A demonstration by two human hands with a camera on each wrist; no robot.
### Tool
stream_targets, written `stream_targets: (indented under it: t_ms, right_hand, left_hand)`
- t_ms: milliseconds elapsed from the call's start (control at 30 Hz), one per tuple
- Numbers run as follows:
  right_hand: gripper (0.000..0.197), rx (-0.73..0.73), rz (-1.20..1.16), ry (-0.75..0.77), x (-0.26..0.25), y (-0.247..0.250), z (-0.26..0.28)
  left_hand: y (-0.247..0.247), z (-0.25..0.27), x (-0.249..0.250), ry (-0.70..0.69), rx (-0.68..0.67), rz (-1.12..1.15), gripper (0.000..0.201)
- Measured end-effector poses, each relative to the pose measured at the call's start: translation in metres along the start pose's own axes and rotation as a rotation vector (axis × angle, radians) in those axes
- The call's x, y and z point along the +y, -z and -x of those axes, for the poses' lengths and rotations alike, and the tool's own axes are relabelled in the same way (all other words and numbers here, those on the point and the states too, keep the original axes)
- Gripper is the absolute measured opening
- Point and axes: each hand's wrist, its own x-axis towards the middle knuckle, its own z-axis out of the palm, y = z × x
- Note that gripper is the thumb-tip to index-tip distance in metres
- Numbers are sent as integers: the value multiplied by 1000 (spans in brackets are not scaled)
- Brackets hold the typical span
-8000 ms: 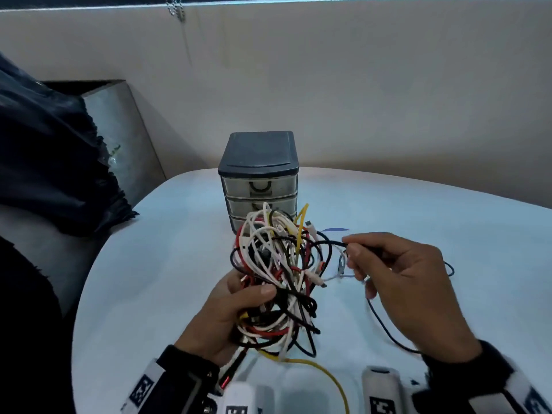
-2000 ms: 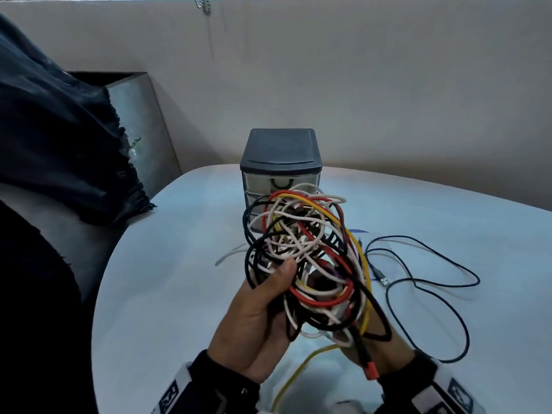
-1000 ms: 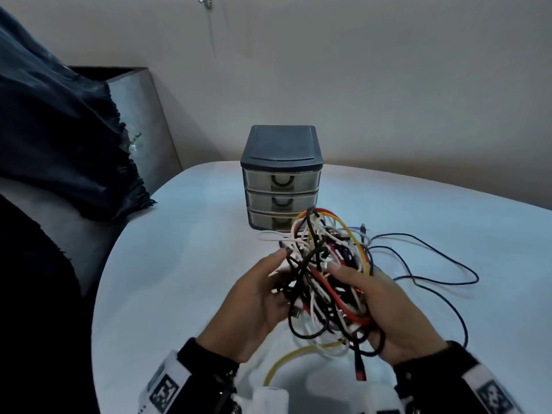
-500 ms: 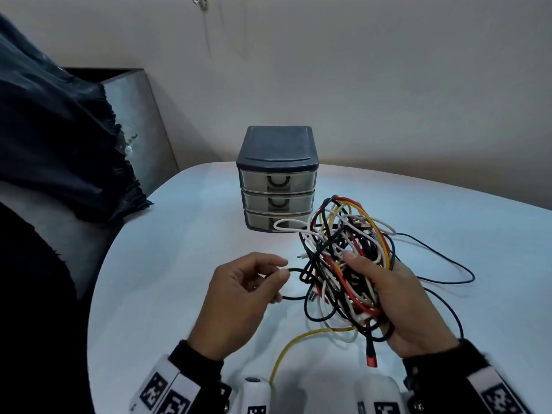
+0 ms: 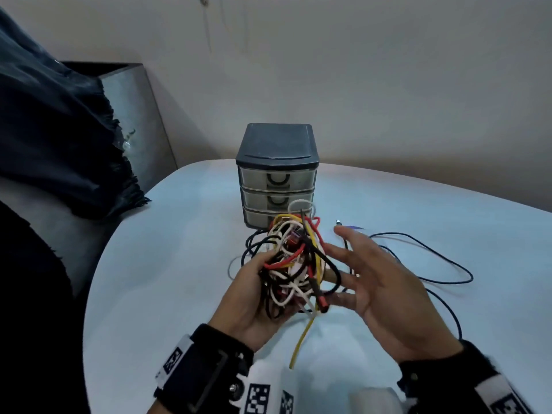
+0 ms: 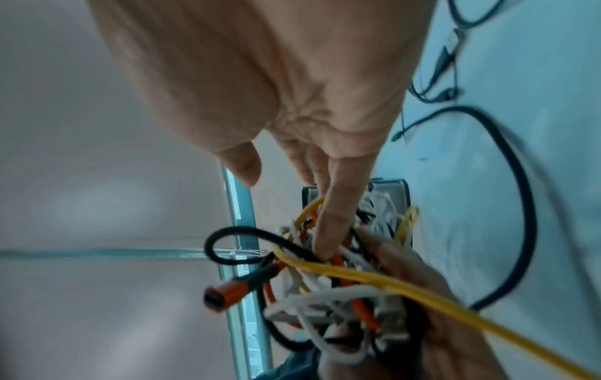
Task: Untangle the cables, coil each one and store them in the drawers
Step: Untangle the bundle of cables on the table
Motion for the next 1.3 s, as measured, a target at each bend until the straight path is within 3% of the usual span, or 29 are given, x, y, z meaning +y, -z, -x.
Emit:
stream_targets:
  t_ms: [167,267,400,500,600,700,767,833,933,1133,1300]
  right_hand:
    - [15,109,341,183,10,1,1]
    - [18,113,458,283,11,-2,4]
    - [21,26,430,270,9,-5,6]
    - [10,-19,408,211,8,-7,6]
    - [25,-21,446,176,9,-5,7]
    - [8,-41,496,171,7,-5,7]
    - [22,48,509,244,7,-2,5]
    - [15,173,502,375,2,1,4]
    - [15,155,623,461,-1,1,5]
    - [20,121,754,357,1,7,3]
    - [16,189,783,570,-3,3,10]
  left_hand:
    - [7,2,1,-47,28,49,32]
    - [7,1,2,-60,52,83,31]
    - [8,0,-1,-48,59,119,33]
    - [7,1,-1,-47,49,115,34]
    - [5,2,-4,-54,38,83,34]
    - [5,1,-6,-103,85,74,38]
    - [4,2,-7,-162,108,81,36]
    - [1,4,-7,-225,102,72,33]
    - [-2,7,-9,-287,82,33,33]
    - [1,8,-8,-371,74,-10,35]
    - [-3,10,-9,-416,36,-9,37]
